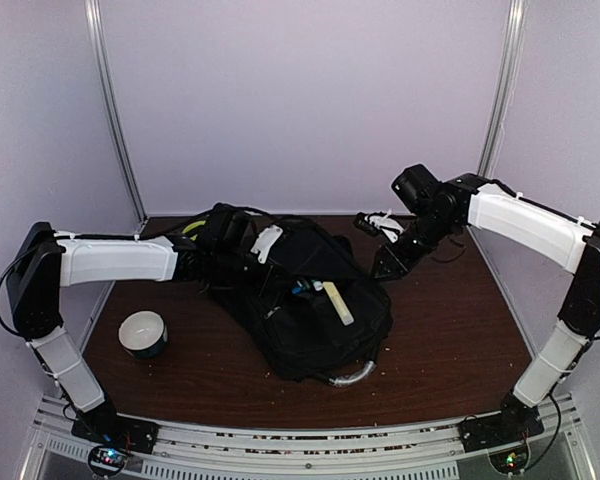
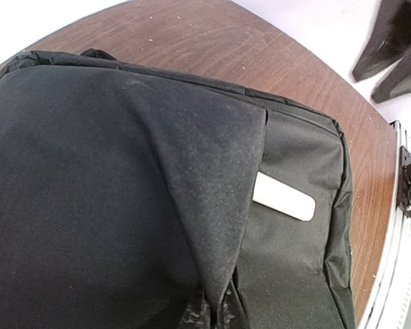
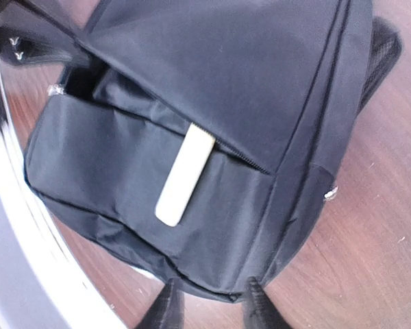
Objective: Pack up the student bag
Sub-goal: Place the pen in the lower front pocket of the bag, then adjust the pen in the lower front pocket of the bag.
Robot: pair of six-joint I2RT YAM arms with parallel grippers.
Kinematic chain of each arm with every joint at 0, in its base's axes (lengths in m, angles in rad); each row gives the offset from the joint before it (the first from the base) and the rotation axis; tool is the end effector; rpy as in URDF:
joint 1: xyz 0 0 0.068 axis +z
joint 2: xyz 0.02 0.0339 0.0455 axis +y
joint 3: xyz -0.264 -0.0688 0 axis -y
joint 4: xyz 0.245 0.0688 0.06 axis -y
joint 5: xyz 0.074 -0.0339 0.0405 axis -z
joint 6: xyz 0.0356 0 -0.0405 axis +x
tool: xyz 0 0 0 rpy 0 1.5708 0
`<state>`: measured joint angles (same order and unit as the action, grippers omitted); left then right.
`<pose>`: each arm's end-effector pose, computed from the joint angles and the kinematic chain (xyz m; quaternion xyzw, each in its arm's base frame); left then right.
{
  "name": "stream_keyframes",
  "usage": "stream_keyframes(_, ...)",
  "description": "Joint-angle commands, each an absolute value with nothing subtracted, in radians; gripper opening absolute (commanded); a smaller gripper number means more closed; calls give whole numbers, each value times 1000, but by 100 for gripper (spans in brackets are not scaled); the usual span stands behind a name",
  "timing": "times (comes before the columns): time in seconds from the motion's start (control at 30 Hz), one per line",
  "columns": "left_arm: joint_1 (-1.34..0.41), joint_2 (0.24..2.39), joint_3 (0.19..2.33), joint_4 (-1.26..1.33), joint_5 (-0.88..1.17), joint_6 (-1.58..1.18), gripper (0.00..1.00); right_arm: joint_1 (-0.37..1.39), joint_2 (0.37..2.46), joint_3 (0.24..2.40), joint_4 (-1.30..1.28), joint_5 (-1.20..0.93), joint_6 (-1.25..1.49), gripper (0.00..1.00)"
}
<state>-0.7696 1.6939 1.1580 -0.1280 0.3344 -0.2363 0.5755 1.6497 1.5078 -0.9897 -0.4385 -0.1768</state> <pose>0.2637 -0.2718 0.2357 0.3039 0.8359 -0.3393 0.3064 0.2745 0.1961 0.3053 -0.3940 0.8686 0.2502 0.1664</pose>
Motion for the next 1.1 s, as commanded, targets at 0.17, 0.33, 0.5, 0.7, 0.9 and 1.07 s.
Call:
stream_keyframes(0.17,-774,1642,1150,-29,358,-212,0,572,1429,1351,-602,-316,-306,18)
stream_keyframes(0.33,-775,1661,1166,-29,357,-210,0,531,1679,1509,-848,-609,-431,0)
stream_keyframes(0.5,-775,1663,1161,-18,357,-220,0,612,1691,1444,-861,-639,-603,0)
stream_keyframes(0.7,-775,1659,1161,-30,352,-219,0,719,1598,1250,-709,-496,-750,0)
stream_keyframes(0.9,-775,1653,1160,-37,344,-222,0,778,1643,1230,-725,-346,-885,0)
stream_keyframes(1.07,-775,1646,1151,-40,338,-222,0,797,1661,1224,-737,-341,-919,0)
